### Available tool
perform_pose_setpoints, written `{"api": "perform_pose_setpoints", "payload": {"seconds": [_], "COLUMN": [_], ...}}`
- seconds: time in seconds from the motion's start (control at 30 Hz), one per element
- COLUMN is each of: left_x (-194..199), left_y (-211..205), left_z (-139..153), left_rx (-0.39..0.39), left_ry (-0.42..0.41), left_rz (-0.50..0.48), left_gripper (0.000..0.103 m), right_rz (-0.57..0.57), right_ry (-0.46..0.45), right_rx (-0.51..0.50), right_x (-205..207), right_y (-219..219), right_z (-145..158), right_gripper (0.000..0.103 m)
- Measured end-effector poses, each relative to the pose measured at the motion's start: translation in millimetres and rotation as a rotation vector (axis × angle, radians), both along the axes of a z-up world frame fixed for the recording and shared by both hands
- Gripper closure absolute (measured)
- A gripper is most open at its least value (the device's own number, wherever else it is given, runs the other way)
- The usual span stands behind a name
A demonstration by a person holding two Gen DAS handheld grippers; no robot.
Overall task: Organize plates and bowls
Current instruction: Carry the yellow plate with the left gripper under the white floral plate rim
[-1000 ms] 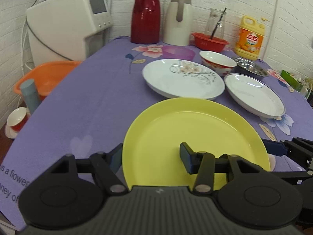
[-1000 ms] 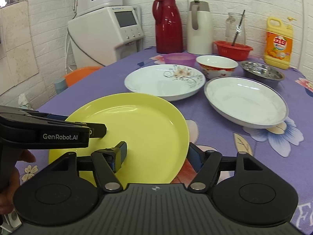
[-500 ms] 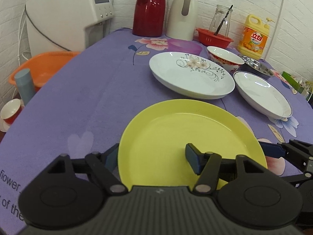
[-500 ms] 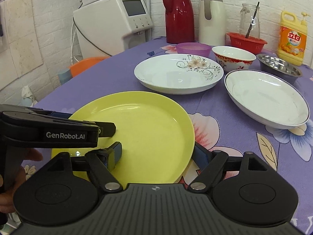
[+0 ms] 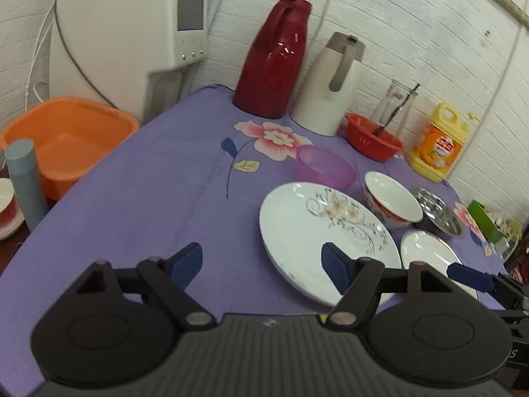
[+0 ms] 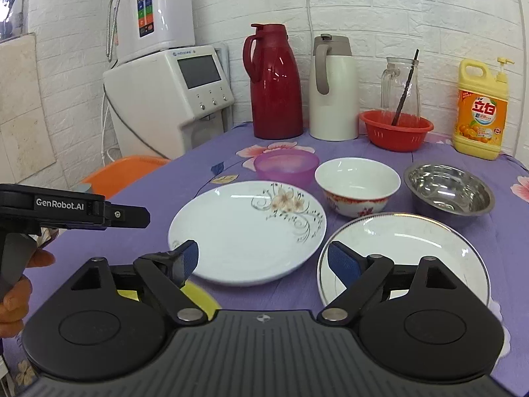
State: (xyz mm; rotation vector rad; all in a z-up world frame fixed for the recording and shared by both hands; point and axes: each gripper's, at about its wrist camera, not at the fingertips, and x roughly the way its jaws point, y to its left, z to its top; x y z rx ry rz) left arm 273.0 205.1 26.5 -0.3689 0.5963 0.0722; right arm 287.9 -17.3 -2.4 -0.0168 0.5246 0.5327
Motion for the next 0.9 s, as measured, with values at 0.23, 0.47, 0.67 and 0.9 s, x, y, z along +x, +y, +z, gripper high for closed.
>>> {"api": "perform_pose_setpoints", "payload": {"seconds": [0.23,0.47,0.67,0.9], "left_x": [60.9,67.9,64.7,66.1], "left_y": [14.0,22.5,34.1,36.8], "left_z": [-12.4,-31.8,-38.4,-41.2], "left_rx": [0.014,-0.034,-0.058,-0.081], "left_ry": [0.064,0.034,0.044,0.056], "left_rz": [0.141,0.107,0.121,0.102], "left_gripper": [0.031,0.031,0.031,0.031], "right_rz": [-0.066,-0.015,-0.014,0.056], "right_ry": [0.126,0.143,0.148,0.150], "right_rx": [0.049,0.021,-0.052,-0.012], "right_x": [80.4,96.5,98.9,91.7], "right_y": [3.7,22.2,40.7,56.0], "right_z": [-22.2,-29.8,-40.0,-39.1], "right_gripper": [0.000,0.000,0.000,0.000]}}
